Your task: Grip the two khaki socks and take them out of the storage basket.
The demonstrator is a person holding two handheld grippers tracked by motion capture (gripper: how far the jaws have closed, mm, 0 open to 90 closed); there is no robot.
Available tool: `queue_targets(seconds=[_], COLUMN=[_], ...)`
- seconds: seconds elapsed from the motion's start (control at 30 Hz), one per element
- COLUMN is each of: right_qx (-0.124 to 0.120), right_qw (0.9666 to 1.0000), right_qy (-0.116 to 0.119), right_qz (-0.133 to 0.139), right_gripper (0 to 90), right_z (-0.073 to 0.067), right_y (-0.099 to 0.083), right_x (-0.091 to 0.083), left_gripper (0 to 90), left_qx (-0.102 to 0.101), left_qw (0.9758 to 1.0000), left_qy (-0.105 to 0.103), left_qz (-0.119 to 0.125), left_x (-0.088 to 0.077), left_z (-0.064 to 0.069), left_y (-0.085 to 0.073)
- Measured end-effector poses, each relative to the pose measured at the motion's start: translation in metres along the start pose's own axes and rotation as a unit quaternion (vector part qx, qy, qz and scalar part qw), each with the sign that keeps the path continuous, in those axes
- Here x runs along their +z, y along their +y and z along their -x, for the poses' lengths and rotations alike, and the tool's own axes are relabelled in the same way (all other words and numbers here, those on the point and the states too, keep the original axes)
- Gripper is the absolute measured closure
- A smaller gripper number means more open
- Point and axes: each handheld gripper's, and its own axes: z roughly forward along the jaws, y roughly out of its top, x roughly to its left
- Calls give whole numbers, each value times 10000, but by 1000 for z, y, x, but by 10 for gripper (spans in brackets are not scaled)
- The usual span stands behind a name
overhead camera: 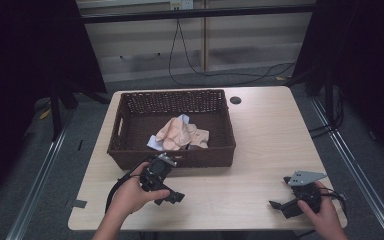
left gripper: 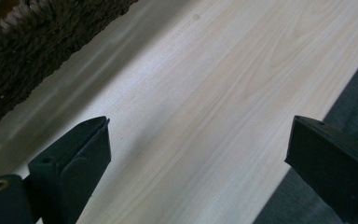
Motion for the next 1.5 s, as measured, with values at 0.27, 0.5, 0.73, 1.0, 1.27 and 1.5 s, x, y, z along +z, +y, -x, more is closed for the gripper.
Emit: queue_targets(seconds=[0.27,0.5,0.73,1.0,1.27,1.5], right_qx=[9,0,0,1,1,25], right_qw=[10000,10000,10000,10000,10000,10000], right_qy=[-1,-1,-1,0,0,-3], right_qz=[-2,0,0,-1,-1,3], right_gripper=[0,0,0,0,0,0], right_z=[0,0,0,0,0,0], right_y=[0,0,0,0,0,0], right_x=[0,0,0,0,0,0], left_gripper=[58,58,59,58,63,64], left_qx=[-2,-54,-43,-143,-421,-640], left_qw=[9999,9997,9996,9998,9990,9977], left_qy=[-131,-257,-253,-139,-6,158], left_qz=[-57,-28,-72,29,114,137], left_x=[-21,-35,-47,-63,-62,-61], left_z=[-1,1,-3,-11,-30,-45], left_y=[16,32,50,75,90,104])
